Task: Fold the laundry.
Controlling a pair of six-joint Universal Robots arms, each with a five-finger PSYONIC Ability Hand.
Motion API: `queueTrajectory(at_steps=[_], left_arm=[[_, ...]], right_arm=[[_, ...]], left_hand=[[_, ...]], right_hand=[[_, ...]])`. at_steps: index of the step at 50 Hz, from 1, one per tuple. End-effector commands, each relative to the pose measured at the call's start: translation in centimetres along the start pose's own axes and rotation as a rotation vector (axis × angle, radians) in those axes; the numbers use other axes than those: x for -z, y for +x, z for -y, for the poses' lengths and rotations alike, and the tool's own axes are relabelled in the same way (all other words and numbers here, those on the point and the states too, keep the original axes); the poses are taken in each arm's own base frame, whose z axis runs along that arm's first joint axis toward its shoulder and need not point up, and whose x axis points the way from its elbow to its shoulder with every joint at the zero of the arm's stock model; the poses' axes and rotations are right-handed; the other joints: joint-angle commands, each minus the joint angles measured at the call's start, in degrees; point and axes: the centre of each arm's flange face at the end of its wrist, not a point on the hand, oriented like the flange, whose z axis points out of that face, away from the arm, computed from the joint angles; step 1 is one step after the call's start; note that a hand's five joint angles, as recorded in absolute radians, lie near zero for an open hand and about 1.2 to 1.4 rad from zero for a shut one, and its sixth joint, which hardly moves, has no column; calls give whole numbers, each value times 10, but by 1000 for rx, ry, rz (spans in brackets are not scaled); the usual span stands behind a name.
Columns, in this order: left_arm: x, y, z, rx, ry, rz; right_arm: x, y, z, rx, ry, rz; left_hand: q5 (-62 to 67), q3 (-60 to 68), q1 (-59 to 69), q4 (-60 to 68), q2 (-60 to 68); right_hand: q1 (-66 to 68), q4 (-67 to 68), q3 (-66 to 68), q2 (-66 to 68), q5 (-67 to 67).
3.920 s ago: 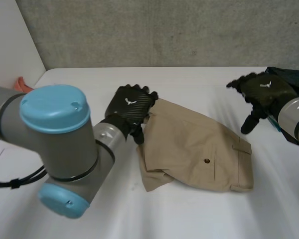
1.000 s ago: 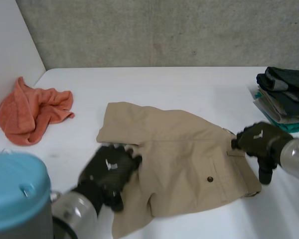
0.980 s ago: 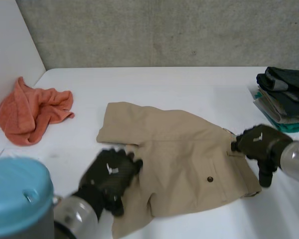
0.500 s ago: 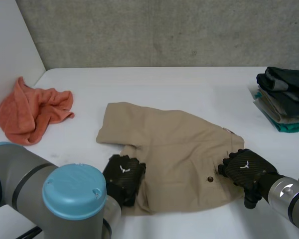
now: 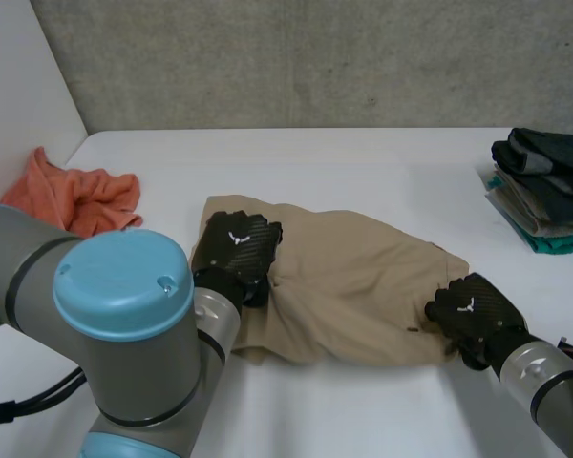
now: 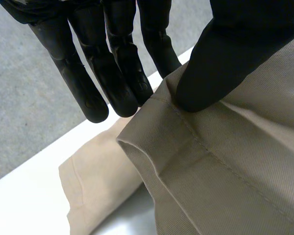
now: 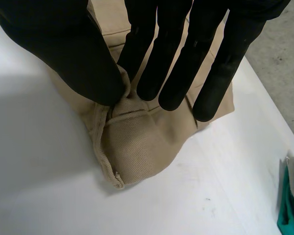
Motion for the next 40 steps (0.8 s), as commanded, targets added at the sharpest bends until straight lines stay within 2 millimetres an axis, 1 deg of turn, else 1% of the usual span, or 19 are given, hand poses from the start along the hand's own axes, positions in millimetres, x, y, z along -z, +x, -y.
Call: queueTrajectory(at_steps=[1,5,6,8,11,13,14,16,17,21,25,29,30,32,33,34,36,37,40], left_arm=[[2,-10,27,18,73,26],[14,-22,63,45,170,48],[20,-28,81,59,220,58],[27,-34,100,73,274,69],[48,-50,151,112,428,101],[59,-57,172,126,493,115],[72,-66,194,139,564,132],[86,-74,214,153,637,148],[100,-83,234,168,708,169],[123,-102,268,175,830,225],[125,-111,280,151,868,267],[100,-116,278,107,845,292],[81,-115,269,83,810,289],[61,-115,259,63,769,286],[50,-115,253,53,747,282],[26,-117,238,36,695,284],[5,-120,223,20,646,286],[-21,-125,204,3,588,290],[-55,-130,178,-16,524,278]], right_arm=[[0,22,18,-1,41,-64],[19,52,57,-12,147,-146],[27,67,74,-30,194,-183],[36,84,95,-51,249,-223],[61,125,144,-85,377,-310],[75,141,163,-99,427,-340],[91,155,183,-110,477,-371],[103,165,198,-118,513,-388],[115,175,212,-121,549,-409],[134,192,234,-124,618,-452],[125,206,240,-171,641,-461],[98,213,233,-232,615,-430],[86,211,228,-254,592,-411],[71,208,222,-273,558,-394],[56,202,216,-294,523,-374],[46,199,212,-306,500,-363],[28,189,205,-324,461,-334],[13,181,201,-336,436,-323],[-8,172,196,-345,420,-326]], left_hand=[[133,120,151,114,117],[133,120,151,114,117],[133,120,151,114,117],[133,120,151,114,117],[133,120,151,114,117],[133,120,151,114,117],[133,120,151,114,117],[133,120,151,114,117],[133,120,151,114,117],[133,120,151,114,117],[133,120,151,114,117],[133,120,151,114,117],[133,120,151,114,117],[133,120,151,114,117],[133,120,151,114,117],[133,120,151,114,117],[133,120,151,114,117],[133,120,151,114,117],[133,120,151,114,117]], right_hand=[[175,119,124,126,135],[175,119,124,126,135],[175,119,124,126,135],[175,119,124,126,135],[175,119,124,126,135],[175,119,124,126,135],[175,119,124,126,135],[175,119,124,126,135],[175,119,124,126,135],[175,119,124,126,135],[175,119,124,126,135],[175,119,124,126,135],[175,119,124,126,135],[175,119,124,126,135],[175,119,124,126,135],[175,119,124,126,135],[175,119,124,126,135],[175,119,124,126,135],[175,119,124,126,135]])
